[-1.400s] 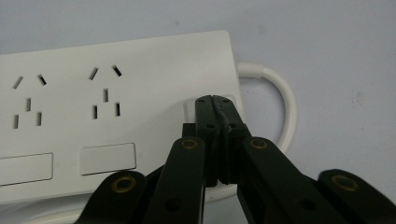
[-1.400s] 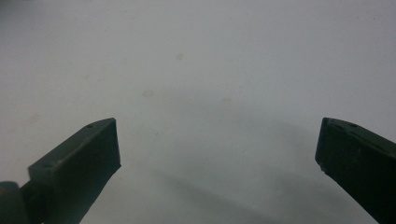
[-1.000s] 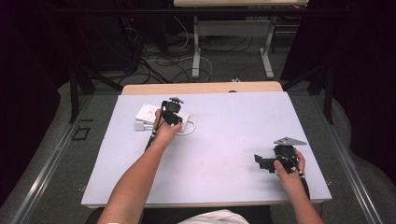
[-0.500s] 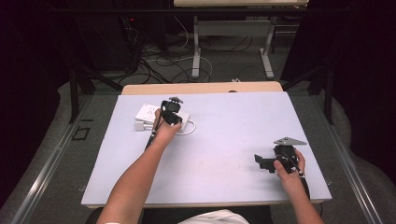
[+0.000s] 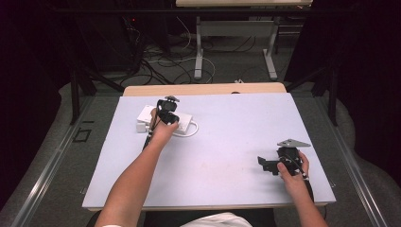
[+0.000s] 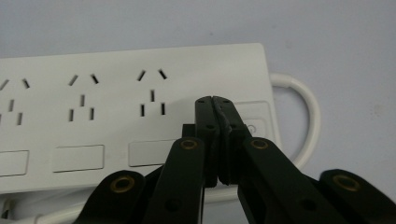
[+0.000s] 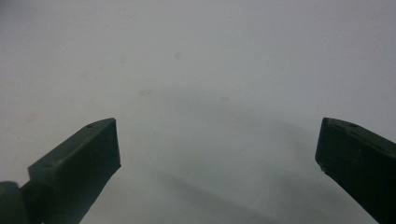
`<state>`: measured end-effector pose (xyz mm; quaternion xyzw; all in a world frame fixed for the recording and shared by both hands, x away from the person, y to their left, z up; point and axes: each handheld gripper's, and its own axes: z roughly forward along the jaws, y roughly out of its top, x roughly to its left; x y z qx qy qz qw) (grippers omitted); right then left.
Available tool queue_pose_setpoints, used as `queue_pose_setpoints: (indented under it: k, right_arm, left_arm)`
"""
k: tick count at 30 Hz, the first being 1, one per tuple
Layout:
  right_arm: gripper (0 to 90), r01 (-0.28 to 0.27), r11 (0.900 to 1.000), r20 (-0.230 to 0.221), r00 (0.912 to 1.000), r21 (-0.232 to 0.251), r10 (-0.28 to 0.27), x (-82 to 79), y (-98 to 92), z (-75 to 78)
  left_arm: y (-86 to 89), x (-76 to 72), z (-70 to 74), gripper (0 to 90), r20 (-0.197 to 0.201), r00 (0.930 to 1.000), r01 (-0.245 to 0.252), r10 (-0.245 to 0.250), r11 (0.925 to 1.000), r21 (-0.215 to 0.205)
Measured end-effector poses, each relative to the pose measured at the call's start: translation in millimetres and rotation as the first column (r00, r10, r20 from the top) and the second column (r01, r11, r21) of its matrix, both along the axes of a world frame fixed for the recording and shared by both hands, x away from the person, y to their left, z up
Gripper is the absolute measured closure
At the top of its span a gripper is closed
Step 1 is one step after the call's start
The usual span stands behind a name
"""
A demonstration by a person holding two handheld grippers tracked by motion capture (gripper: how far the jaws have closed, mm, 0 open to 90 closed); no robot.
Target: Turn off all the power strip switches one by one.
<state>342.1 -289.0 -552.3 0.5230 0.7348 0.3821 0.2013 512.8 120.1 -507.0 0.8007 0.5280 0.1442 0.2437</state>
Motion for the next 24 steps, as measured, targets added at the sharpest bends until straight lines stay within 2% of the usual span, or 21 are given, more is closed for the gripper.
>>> queue_pose_setpoints:
  k: [7,14,15,24]
  right_arm:
    - [0.0,0.003,1.000,-0.001,1.0000,-0.002,-0.003,0.3,0.2,-0.3]
    - [0.0,-0.002,1.000,0.000,1.0000,-0.001,0.002,0.1,-0.1,-0.1]
    - [0.0,-0.001,1.000,0.000,1.0000,-0.001,0.001,0.1,-0.1,-0.1]
    - [0.0,-0.002,1.000,0.000,1.0000,-0.006,0.002,0.3,0.0,-0.8]
  left_arm:
    - [11.6,2.6,0.1,89.8,-0.006,0.9991,-0.042,0.042,0.9991,-0.008]
    - [17.9,3.5,1.2,89.9,-0.004,0.9992,-0.039,0.039,0.9992,-0.003]
    - [17.8,3.1,0.8,89.8,-0.007,0.9986,-0.052,0.052,0.9986,-0.008]
    - [26.3,4.8,-2.3,89.8,-0.019,0.9979,-0.061,0.061,0.9980,0.013]
